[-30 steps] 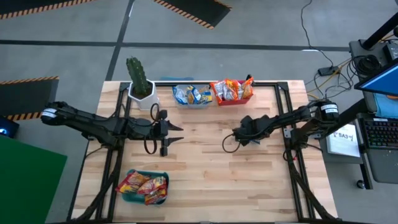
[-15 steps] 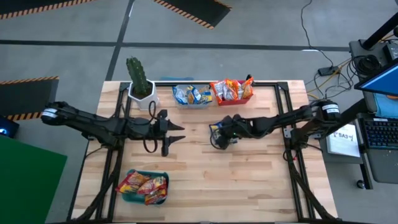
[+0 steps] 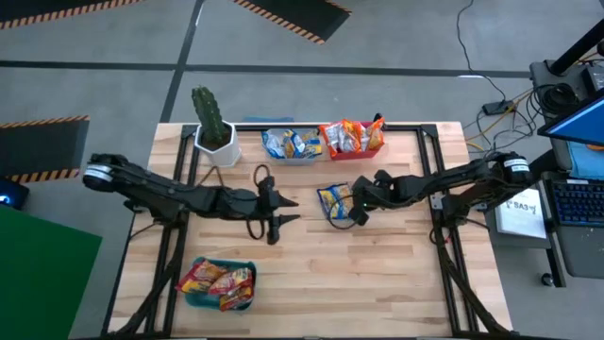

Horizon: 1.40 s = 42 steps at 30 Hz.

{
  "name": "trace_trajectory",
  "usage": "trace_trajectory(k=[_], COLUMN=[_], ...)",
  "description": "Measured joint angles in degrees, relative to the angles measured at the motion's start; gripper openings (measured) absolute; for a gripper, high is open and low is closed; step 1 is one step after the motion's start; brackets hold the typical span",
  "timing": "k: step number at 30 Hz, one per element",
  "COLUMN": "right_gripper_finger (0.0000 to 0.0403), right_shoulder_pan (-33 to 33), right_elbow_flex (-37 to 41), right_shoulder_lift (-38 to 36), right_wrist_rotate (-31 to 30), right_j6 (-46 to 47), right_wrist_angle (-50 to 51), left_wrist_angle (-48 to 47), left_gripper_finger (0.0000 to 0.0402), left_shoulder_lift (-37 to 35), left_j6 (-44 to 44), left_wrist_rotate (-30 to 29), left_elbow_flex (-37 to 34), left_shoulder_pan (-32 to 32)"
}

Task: Sort Maruchan noodles
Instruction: Put the blue noodle pack into the white bin

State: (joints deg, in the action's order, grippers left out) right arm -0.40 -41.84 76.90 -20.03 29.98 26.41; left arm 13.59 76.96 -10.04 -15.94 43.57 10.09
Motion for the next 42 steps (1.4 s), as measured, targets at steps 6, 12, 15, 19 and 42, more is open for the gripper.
trace_trajectory(k=[6, 12, 15, 19, 42], right_gripper_finger=[0.0052, 0.0052, 0.0052, 0.0052, 0.0052], right_shoulder_pan=[0.51, 3.62, 4.65, 4.91, 3.43], right_elbow_flex=[7.49, 12.27, 12.62, 12.60, 15.52], right_shoulder_lift=[1.30, 2.96, 2.44, 0.77, -4.13], right_wrist_rotate=[10.40, 16.10, 16.15, 15.88, 9.32], right_j6=[1.96, 3.48, 3.22, 0.02, -10.95], right_wrist_angle=[-15.38, -40.22, -42.97, -42.28, -42.07], left_wrist_angle=[-0.07, -4.79, -5.05, -5.23, 1.80], left_gripper_finger=[0.0141, 0.0141, 0.0141, 0.0141, 0.0109], left_shoulder_lift=[7.35, 11.90, 13.46, 16.11, 27.98], left_j6=[-0.01, -0.62, -1.04, -1.09, -0.21], left_wrist_rotate=[0.02, 0.46, 0.48, 0.50, -1.51], left_elbow_flex=[4.64, 8.02, 9.01, 9.76, 10.41], left_shoulder_pan=[0.00, 0.15, 0.32, 0.66, -3.22])
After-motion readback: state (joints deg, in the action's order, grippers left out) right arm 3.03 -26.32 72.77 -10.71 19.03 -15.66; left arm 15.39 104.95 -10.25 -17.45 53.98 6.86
